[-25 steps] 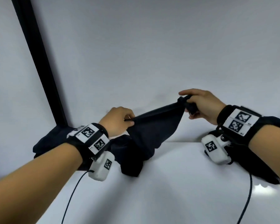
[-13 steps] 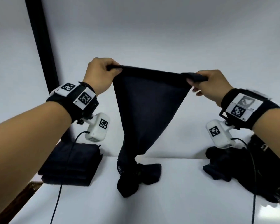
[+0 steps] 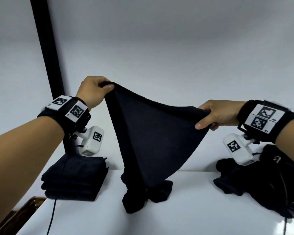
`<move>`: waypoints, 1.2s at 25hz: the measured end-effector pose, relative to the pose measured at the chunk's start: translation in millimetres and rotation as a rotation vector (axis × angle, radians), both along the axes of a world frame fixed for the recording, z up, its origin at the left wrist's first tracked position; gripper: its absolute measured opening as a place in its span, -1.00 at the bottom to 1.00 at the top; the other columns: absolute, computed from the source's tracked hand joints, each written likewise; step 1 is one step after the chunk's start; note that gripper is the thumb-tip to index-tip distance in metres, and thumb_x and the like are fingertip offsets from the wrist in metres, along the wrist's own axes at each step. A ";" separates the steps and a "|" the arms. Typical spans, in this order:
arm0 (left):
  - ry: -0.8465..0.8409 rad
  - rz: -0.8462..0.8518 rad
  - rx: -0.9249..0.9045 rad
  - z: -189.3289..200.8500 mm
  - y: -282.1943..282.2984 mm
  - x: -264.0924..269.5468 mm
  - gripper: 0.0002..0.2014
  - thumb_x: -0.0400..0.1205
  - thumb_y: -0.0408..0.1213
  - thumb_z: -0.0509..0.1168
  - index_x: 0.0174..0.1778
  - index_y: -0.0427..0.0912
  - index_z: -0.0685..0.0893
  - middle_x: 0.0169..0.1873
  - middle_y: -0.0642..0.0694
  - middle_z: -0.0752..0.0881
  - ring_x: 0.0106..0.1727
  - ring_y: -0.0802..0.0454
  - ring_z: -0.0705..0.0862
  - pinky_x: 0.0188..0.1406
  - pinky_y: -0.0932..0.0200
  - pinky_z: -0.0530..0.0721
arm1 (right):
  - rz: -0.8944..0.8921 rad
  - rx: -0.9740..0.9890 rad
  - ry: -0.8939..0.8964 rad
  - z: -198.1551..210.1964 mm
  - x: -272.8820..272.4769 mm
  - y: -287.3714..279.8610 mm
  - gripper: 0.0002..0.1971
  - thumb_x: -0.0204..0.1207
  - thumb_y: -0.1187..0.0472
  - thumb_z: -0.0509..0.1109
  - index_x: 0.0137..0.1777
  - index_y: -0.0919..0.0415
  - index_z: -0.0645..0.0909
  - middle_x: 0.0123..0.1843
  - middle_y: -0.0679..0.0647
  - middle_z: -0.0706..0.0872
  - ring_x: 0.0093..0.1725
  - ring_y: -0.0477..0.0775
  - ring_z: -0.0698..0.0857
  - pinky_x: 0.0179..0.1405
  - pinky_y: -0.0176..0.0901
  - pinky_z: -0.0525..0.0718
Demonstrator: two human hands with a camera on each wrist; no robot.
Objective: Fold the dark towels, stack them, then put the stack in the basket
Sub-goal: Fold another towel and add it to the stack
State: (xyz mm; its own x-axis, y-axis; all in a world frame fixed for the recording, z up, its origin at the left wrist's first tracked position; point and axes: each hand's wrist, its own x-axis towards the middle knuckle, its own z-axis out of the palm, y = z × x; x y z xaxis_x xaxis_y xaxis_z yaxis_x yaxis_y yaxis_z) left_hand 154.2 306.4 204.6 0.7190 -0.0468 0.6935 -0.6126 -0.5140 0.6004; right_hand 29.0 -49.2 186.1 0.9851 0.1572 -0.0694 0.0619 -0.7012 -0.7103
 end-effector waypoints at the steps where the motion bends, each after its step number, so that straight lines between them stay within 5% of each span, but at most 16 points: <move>1: 0.007 0.006 -0.018 4.1 4.2 0.8 -0.91 0.61 -0.24 0.38 -0.21 -0.08 0.73 -0.48 0.04 0.59 -0.53 0.14 0.49 -0.43 0.24 0.46 | -0.054 -0.112 -0.027 2.3 0.6 -4.4 -0.88 0.30 0.28 0.64 -0.22 0.20 0.75 -0.37 0.07 0.61 -0.38 0.03 0.45 -0.48 -0.26 0.43; 4: 0.030 -0.004 -0.056 19.5 10.2 0.5 -0.90 0.64 -0.29 0.34 -0.19 -0.13 0.71 -0.41 -0.08 0.61 -0.66 0.08 0.58 -0.65 0.26 0.44 | -0.270 -0.055 -0.329 19.7 9.5 -16.7 -0.86 0.45 0.22 0.55 -0.29 0.21 0.68 -0.44 0.06 0.52 -0.40 0.02 0.43 -0.47 -0.19 0.41; 6: 0.031 -0.049 -0.134 29.0 9.7 -0.5 -0.85 0.66 -0.34 0.31 -0.23 -0.13 0.67 -0.31 -0.12 0.64 -0.62 0.01 0.70 -0.70 0.24 0.54 | -0.357 0.117 -0.508 33.9 10.0 -17.6 -0.91 0.53 0.22 0.48 -0.20 0.16 0.68 -0.30 0.06 0.64 -0.27 0.04 0.60 -0.34 -0.14 0.57; 9: 0.009 -0.134 -0.262 42.3 5.7 -1.4 -0.81 0.68 -0.40 0.26 -0.25 -0.14 0.62 -0.24 -0.19 0.63 -0.47 -0.12 0.80 -0.55 0.15 0.73 | -0.306 0.395 -0.542 46.4 7.7 -8.1 -0.86 0.67 0.26 0.28 0.07 0.16 0.68 -0.02 0.11 0.75 -0.06 0.15 0.76 -0.07 0.05 0.77; 12: -0.069 -0.143 -0.333 67.6 2.5 -3.8 -0.80 0.68 -0.38 0.25 -0.25 -0.08 0.61 -0.21 -0.20 0.62 -0.44 -0.09 0.81 -0.49 0.12 0.75 | -0.240 0.613 -0.629 65.9 6.9 5.8 -0.74 0.72 0.30 0.13 0.17 0.15 0.65 -0.06 0.10 0.75 -0.22 0.13 0.80 -0.24 0.03 0.81; 15: -0.192 -0.045 -0.317 105.7 0.3 -9.8 -0.78 0.61 -0.27 0.28 -0.36 0.00 0.59 -0.41 -0.01 0.58 -0.57 0.16 0.61 -0.51 0.18 0.56 | -0.258 0.820 -0.702 98.2 6.6 11.5 -0.76 0.68 0.29 0.20 0.21 0.18 0.66 -0.11 0.06 0.77 -0.25 -0.01 0.77 -0.37 -0.17 0.73; 18: -0.259 0.013 -0.354 141.9 -1.6 -14.7 -0.81 0.51 -0.17 0.27 -0.43 -0.07 0.57 -0.46 0.02 0.52 -0.41 0.08 0.49 -0.39 0.14 0.47 | -0.239 1.002 -0.661 127.0 2.7 11.8 -0.84 0.64 0.20 0.31 0.12 0.19 0.68 -0.14 0.05 0.81 -0.20 -0.02 0.80 -0.23 -0.14 0.77; 21: -0.172 -0.009 -0.394 154.1 2.8 2.0 -0.85 0.42 -0.09 0.22 -0.33 -0.03 0.65 -0.30 -0.10 0.64 -0.26 -0.03 0.65 -0.28 -0.04 0.66 | -0.220 0.999 -0.620 136.9 -0.3 12.8 -0.89 0.64 0.15 0.32 0.04 0.11 0.67 -0.12 0.01 0.81 -0.18 -0.07 0.79 -0.12 -0.18 0.79; 23: -0.122 0.013 -0.289 137.0 3.6 17.8 -0.81 0.41 -0.01 0.22 -0.29 -0.01 0.66 -0.26 -0.11 0.69 -0.21 -0.08 0.69 -0.16 -0.05 0.68 | -0.252 0.908 -0.564 122.0 2.1 9.9 -0.91 0.66 0.16 0.30 0.01 0.09 0.65 -0.13 0.01 0.77 -0.26 -0.11 0.77 -0.28 -0.26 0.77; 28: -0.036 0.120 -0.010 38.9 1.3 25.8 -0.78 0.67 -0.19 0.24 -0.17 -0.28 0.63 -0.38 -0.13 0.55 -0.30 -0.09 0.49 -0.27 0.12 0.43 | -0.413 0.472 -0.407 36.4 19.0 -3.5 -0.80 0.65 0.12 0.34 -0.22 0.09 0.54 -0.47 -0.02 0.55 -0.67 -0.14 0.49 -0.75 -0.40 0.40; 30: 0.076 0.102 0.022 -4.0 1.9 33.0 -0.76 0.68 -0.19 0.23 -0.10 -0.32 0.64 -0.32 -0.19 0.57 -0.32 -0.12 0.52 -0.34 0.09 0.49 | -0.439 0.425 -0.315 -0.5 29.1 -4.3 -0.80 0.64 0.08 0.34 -0.21 0.08 0.53 -0.42 0.01 0.53 -0.59 -0.10 0.49 -0.72 -0.38 0.39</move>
State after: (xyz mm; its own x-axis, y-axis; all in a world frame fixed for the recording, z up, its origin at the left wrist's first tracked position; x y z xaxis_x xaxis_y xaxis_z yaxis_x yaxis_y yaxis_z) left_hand 187.3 308.3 200.7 0.7711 0.0141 0.6366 -0.5100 -0.5850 0.6306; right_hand 58.2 -53.5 185.6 0.9269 -0.3107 0.2106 0.0847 -0.3735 -0.9238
